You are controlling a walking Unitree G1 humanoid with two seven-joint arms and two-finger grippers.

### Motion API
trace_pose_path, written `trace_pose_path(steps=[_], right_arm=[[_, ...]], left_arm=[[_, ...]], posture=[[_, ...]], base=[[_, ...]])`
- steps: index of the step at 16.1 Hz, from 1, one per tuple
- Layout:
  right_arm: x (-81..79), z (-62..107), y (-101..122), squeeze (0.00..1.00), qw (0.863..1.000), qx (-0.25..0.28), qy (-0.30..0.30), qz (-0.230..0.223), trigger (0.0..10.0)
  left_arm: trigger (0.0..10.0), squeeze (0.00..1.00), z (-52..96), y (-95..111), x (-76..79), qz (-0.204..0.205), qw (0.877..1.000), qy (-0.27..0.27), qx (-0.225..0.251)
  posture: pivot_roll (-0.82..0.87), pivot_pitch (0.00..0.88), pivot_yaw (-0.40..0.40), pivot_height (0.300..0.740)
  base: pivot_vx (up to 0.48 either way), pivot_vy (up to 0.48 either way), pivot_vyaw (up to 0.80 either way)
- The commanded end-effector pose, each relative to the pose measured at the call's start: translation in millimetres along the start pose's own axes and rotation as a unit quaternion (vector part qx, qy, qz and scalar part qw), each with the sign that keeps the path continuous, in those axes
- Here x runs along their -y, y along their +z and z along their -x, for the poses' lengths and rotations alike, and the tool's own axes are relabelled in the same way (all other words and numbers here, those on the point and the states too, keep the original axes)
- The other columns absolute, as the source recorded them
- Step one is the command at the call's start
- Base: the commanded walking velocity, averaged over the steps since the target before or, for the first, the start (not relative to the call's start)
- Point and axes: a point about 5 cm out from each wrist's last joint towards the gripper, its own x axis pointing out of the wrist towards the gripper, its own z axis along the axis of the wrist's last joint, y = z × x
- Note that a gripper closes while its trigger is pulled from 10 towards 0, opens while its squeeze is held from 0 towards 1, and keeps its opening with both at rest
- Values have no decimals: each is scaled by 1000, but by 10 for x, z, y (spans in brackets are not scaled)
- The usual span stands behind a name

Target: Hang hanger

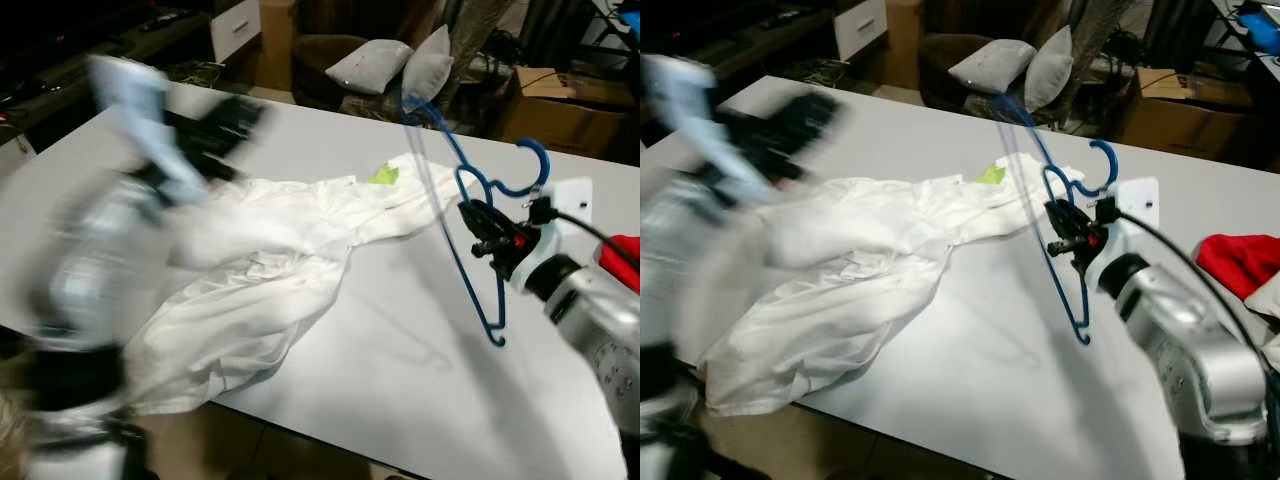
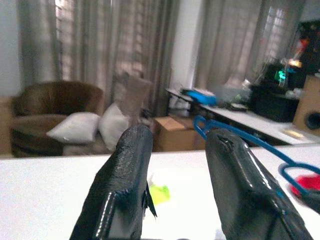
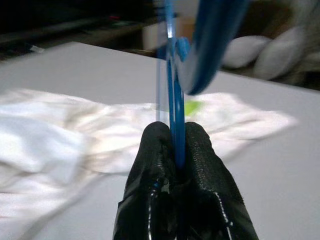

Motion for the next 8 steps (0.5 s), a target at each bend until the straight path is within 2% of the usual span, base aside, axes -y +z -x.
trace_pose_path(steps=[1, 2, 3, 4, 5, 6, 7, 8], right_arm=[[-63, 39, 108, 0, 999, 22, -15, 38, 10000], [-162, 99, 115, 0, 1000, 22, -8, 15, 10000], [-248, 176, 113, 0, 999, 27, -26, 18, 10000], [-280, 198, 132, 0, 998, 48, -30, 12, 10000], [-307, 253, 38, 0, 998, 32, -46, -7, 10000], [-324, 308, -119, 0, 996, -3, -79, -35, 10000], [-326, 313, -138, 0, 995, -5, -87, -42, 10000], [-388, 316, -142, 0, 997, -3, -72, -18, 10000]], left_arm=[[10000, 0, -41, -152, 94, -16, 999, 7, -31], [10000, 0, -46, -315, 142, -15, 998, 37, -52], [10000, 0, 2, -426, 150, 7, 995, 77, -57], [10000, 0, 22, -459, 169, -10, 995, 82, -62], [10000, 0, 58, -533, 248, -57, 993, 71, -70], [10000, 0, 92, -623, 330, -56, 994, 66, -68], [10000, 0, 98, -643, 339, -48, 994, 69, -69], [10000, 0, 118, -673, 359, -58, 994, 73, -65]], posture=[[-56, 0, 6, 740], [-61, 0, 10, 740], [-76, 0, 19, 740], [-78, 0, 19, 740], [-79, 0, 14, 740], [-80, 0, 13, 740], [-80, 0, 13, 740], [-83, 0, 8, 740]], base=[[0, 0, 0], [0, 0, 0], [0, 0, 0], [0, 0, 0], [0, 0, 0], [0, 0, 0], [0, 0, 0], [0, 0, 0]])
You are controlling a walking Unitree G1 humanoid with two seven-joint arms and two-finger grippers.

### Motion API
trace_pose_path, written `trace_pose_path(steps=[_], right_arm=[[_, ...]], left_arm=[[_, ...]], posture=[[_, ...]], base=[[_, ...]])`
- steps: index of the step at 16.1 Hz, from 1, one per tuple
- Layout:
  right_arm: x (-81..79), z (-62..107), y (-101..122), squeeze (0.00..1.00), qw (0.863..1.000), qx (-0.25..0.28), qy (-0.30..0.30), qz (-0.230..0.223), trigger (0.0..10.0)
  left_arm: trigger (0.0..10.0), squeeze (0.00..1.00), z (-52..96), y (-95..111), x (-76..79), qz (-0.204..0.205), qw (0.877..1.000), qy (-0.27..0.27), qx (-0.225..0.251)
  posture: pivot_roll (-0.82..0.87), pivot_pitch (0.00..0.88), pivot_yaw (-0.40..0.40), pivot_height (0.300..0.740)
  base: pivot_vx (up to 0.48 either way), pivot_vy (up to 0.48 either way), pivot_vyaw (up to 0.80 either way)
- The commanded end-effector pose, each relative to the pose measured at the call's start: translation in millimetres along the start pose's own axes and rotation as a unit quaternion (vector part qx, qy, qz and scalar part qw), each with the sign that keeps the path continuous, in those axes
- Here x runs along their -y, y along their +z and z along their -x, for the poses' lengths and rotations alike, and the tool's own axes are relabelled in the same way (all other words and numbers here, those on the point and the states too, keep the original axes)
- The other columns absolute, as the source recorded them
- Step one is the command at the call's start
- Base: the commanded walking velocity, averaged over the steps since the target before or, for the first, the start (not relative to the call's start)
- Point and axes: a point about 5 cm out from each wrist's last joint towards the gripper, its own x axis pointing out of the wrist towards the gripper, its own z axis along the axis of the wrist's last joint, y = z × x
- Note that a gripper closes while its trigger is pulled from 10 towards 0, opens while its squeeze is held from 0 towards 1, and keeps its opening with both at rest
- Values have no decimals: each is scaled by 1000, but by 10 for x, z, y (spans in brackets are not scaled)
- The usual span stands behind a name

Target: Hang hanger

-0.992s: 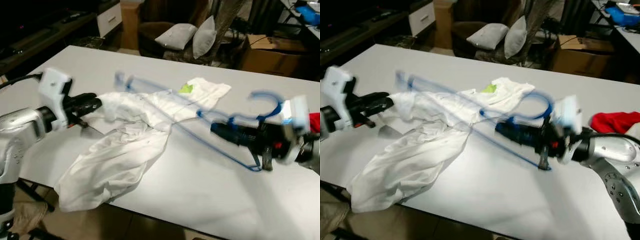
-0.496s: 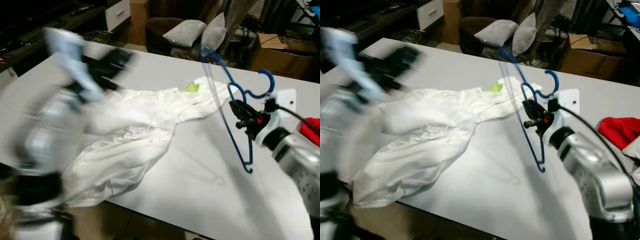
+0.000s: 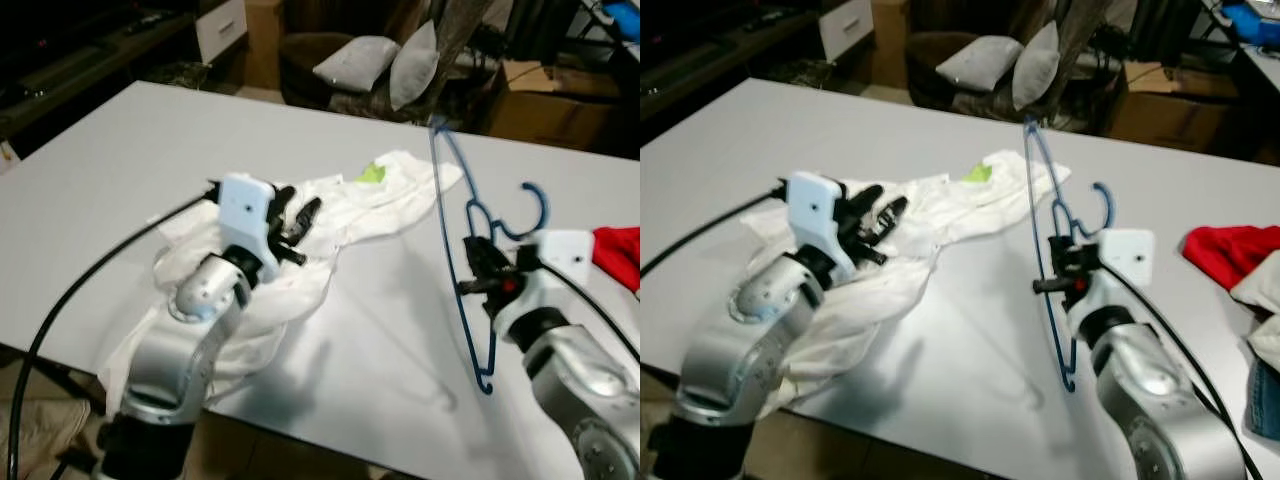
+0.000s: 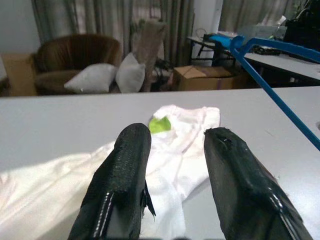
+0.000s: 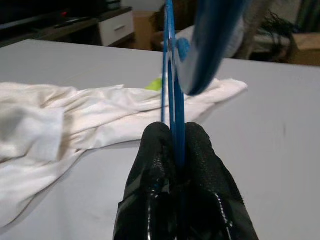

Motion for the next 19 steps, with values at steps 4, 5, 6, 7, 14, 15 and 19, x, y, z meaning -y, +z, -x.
trace_pose_path(steps=[4, 5, 6, 7, 14, 15, 19], right_arm=[[27, -64, 54, 0, 998, 23, -49, 25, 10000], [61, -91, 51, 0, 997, 28, -62, 47, 10000], [64, -103, 46, 0, 997, 27, -58, 47, 10000], [49, -106, 40, 0, 998, 29, -49, 19, 10000], [70, -124, 24, 0, 996, 31, -85, 10, 10000], [83, -125, 22, 0, 995, 31, -91, 5, 10000], [99, -117, 47, 0, 996, 39, -86, 9, 10000]], left_arm=[[10000, 0, 36, 102, -6, -10, 999, 23, 44], [10000, 0, 44, 57, -23, 2, 999, 29, 36], [10000, 0, 52, 23, -35, 4, 999, 33, 32], [10000, 0, 57, -10, -50, 16, 999, 39, 28], [10000, 0, -1, -8, -59, 3, 999, 42, 32], [10000, 0, -11, -17, -55, -1, 999, 40, 31], [10000, 0, -42, -17, -53, -1, 999, 41, 32]], posture=[[-75, 0, -6, 740], [-72, 0, -6, 740], [-72, 0, -6, 740], [-72, 0, -6, 740], [-77, 0, -9, 740], [-77, 0, -10, 740], [-81, 0, -7, 740]], base=[[0, 0, 0], [0, -266, 0], [0, -300, 0], [0, -469, 0], [0, -480, 0], [0, -480, -444], [0, -480, -650]])
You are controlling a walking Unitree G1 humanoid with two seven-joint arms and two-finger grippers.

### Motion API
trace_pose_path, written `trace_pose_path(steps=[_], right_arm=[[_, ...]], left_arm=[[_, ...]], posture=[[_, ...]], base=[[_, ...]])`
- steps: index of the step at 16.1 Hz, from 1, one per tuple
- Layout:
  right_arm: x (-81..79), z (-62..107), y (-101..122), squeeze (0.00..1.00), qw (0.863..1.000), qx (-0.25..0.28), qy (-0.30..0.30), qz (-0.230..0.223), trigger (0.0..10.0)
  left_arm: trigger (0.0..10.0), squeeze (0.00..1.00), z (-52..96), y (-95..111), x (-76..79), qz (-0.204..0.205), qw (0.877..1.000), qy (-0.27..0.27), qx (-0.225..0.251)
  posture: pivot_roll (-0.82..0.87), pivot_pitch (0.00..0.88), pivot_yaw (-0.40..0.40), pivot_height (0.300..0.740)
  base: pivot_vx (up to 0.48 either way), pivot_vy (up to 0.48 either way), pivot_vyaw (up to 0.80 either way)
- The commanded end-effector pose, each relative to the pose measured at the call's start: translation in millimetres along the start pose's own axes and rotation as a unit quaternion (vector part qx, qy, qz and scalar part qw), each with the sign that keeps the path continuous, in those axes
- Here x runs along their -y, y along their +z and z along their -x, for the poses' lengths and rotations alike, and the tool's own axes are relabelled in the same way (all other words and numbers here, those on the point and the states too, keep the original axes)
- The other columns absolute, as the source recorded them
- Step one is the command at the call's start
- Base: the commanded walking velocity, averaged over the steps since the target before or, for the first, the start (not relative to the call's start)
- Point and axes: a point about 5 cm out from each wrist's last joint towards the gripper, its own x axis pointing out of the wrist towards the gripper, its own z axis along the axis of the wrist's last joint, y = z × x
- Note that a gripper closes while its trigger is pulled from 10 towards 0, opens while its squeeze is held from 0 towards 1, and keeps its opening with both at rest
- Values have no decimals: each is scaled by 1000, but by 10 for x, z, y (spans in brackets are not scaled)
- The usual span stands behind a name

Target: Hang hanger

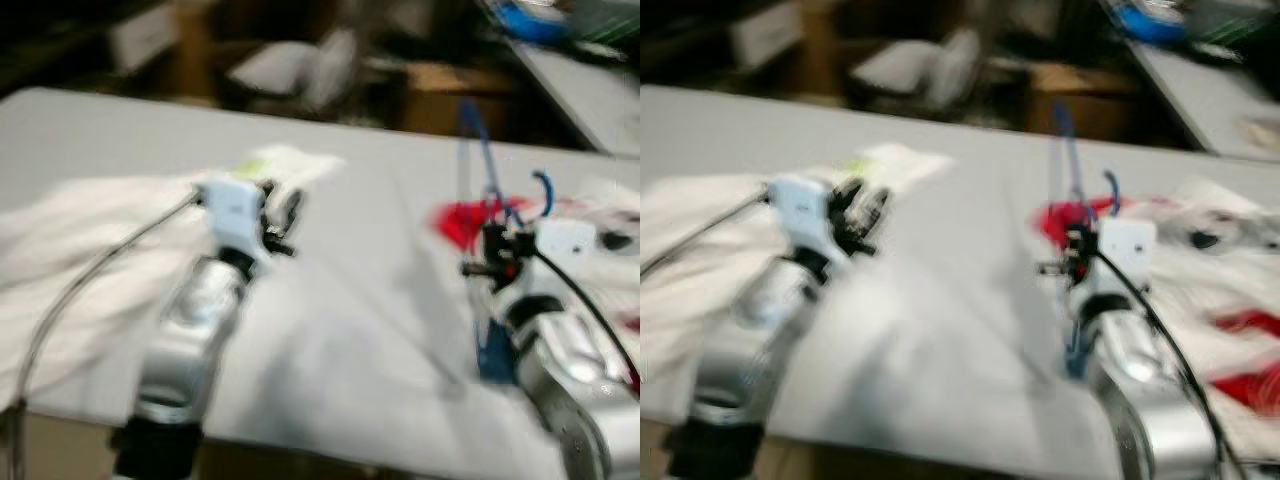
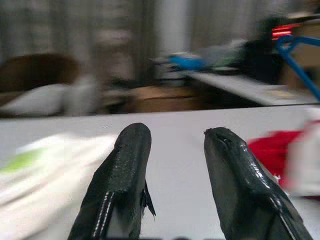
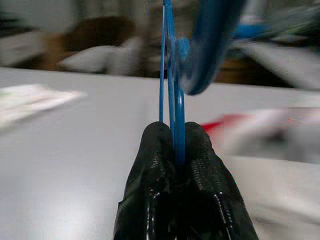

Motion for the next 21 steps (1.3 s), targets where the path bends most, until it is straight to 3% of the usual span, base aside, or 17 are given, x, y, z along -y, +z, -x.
trace_pose_path(steps=[1, 3, 8, 10, 14, 18, 19, 21], right_arm=[[-42, 18, 28, 0, 1000, 8, 13, -11, 10000], [-43, 28, 38, 0, 1000, 4, 16, -4, 10000], [-61, -15, 213, 0, 998, 61, 7, -16, 10000], [12, -21, 185, 0, 996, 70, -43, 25, 10000], [34, 2, 27, 0, 1000, 16, 10, -2, 10000], [34, 2, 27, 0, 1000, 16, 10, -2, 10000], [20, 3, 15, 0, 1000, 14, 20, 0, 10000], [-35, -14, -28, 0, 1000, 2, 28, -5, 10000]], left_arm=[[10000, 0, 0, 36, -40, -11, 1000, 4, 7], [10000, 0, -5, 27, -33, -12, 1000, 4, 6], [10000, 0, -26, 68, -29, -10, 1000, 7, 16], [10000, 0, -27, 47, -29, -10, 1000, 7, 13], [10000, 0, -39, -21, -75, -52, 998, 19, -6], [10000, 0, -39, -21, -75, -52, 998, 19, -6], [10000, 1000, -38, -37, -69, -44, 999, 11, -11], [10000, 1000, -50, -12, -95, -43, 999, 11, 3]], posture=[[-82, 0, -7, 740], [-84, 0, -8, 740], [-82, 0, -8, 740], [-80, 0, -6, 740], [-88, 0, 2, 740], [-88, 0, 2, 740], [-91, 0, 2, 740], [-91, 0, 0, 740]], base=[[0, -480, -756], [0, -480, -756], [0, -480, -725], [0, -465, -638], [0, -113, -166], [0, 0, 0], [0, 0, 0], [0, 0, 0]])
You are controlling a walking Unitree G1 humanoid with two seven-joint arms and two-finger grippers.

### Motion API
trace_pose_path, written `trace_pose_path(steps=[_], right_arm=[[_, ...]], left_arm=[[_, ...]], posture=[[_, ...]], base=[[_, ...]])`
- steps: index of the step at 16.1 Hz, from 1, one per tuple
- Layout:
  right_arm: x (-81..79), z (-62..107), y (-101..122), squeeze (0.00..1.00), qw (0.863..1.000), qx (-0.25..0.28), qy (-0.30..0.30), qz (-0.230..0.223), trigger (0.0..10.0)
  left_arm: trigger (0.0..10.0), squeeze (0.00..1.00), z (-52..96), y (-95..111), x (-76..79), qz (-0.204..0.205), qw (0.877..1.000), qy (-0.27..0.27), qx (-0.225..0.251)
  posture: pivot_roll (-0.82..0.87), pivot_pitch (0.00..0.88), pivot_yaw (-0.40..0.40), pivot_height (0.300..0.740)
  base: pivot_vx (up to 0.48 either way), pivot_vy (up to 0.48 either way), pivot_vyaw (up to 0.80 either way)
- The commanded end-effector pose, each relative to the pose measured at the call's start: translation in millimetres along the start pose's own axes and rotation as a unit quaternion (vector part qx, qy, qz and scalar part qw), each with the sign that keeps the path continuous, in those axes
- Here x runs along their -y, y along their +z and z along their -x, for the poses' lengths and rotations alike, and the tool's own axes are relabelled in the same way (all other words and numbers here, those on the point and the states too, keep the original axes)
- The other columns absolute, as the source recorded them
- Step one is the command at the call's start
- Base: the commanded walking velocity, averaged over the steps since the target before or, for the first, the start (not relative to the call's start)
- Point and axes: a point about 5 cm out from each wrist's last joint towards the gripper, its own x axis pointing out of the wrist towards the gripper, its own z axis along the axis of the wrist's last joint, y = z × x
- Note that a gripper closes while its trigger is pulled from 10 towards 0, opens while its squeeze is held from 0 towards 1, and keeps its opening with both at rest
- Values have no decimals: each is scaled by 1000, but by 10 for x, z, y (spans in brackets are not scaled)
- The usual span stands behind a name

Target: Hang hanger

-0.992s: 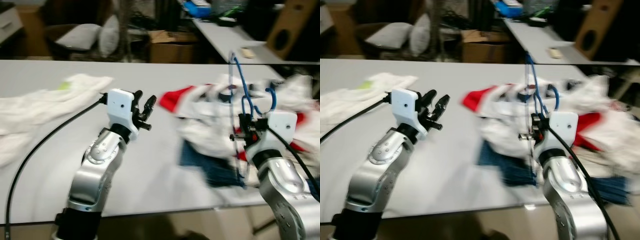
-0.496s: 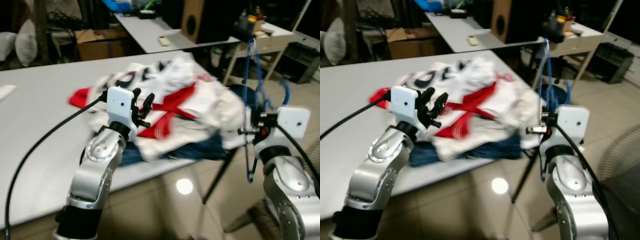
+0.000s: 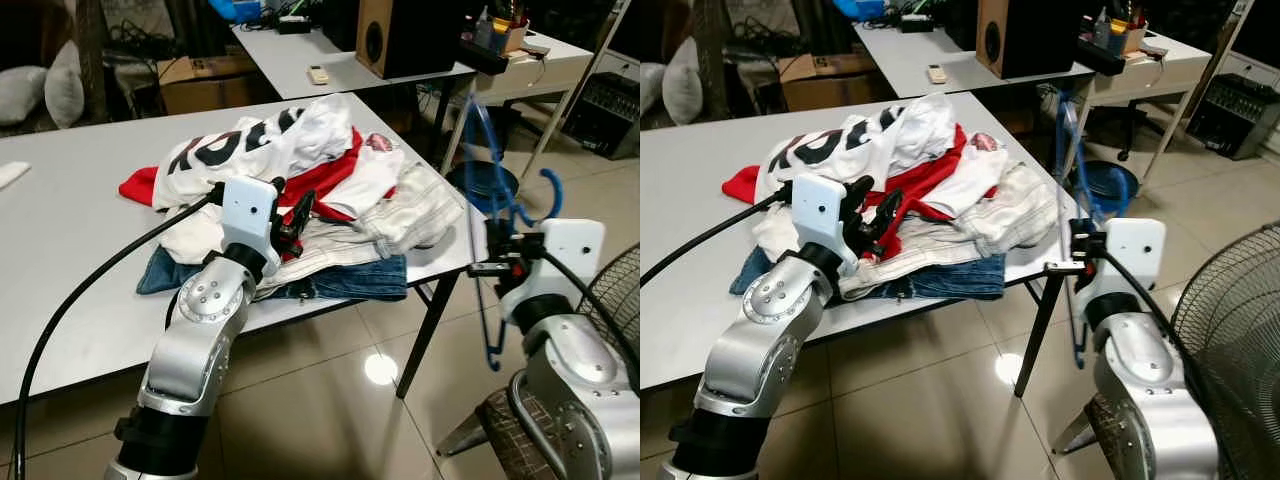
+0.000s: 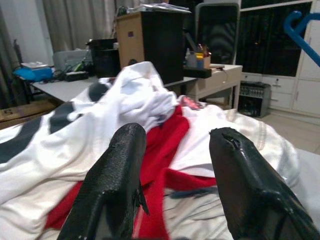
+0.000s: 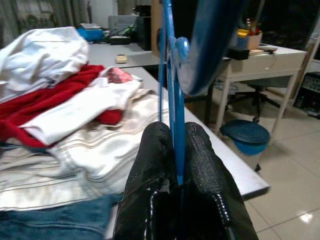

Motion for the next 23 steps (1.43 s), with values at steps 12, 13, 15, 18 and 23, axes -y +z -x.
trace_pose_path(steps=[12, 13, 15, 18, 23], right_arm=[[8, -18, 46, 0, 999, 21, 11, 26, 10000], [15, -18, 48, 0, 999, 21, 9, 26, 10000], [23, -16, 52, 0, 999, 24, 8, 33, 10000], [0, -11, 49, 0, 999, 23, 14, 41, 10000], [35, -7, 54, 0, 999, 27, -1, 21, 10000]], left_arm=[[10000, 1000, -58, -14, -79, -32, 999, 14, 2], [10000, 1000, -62, -12, -71, -35, 999, 10, 2], [10000, 1000, -93, -22, -103, -44, 999, 17, 1], [10000, 1000, -99, -27, -124, -46, 999, 20, -1], [10000, 937, -87, -49, -117, -36, 999, 17, -4]], posture=[[-97, 0, 7, 740], [-98, 0, 9, 740], [-101, 0, 13, 740], [-104, 0, 12, 740], [-97, 0, 2, 740]], base=[[301, 0, 0], [390, 0, 0], [377, 0, 0], [347, 0, 0], [264, 0, 320]])
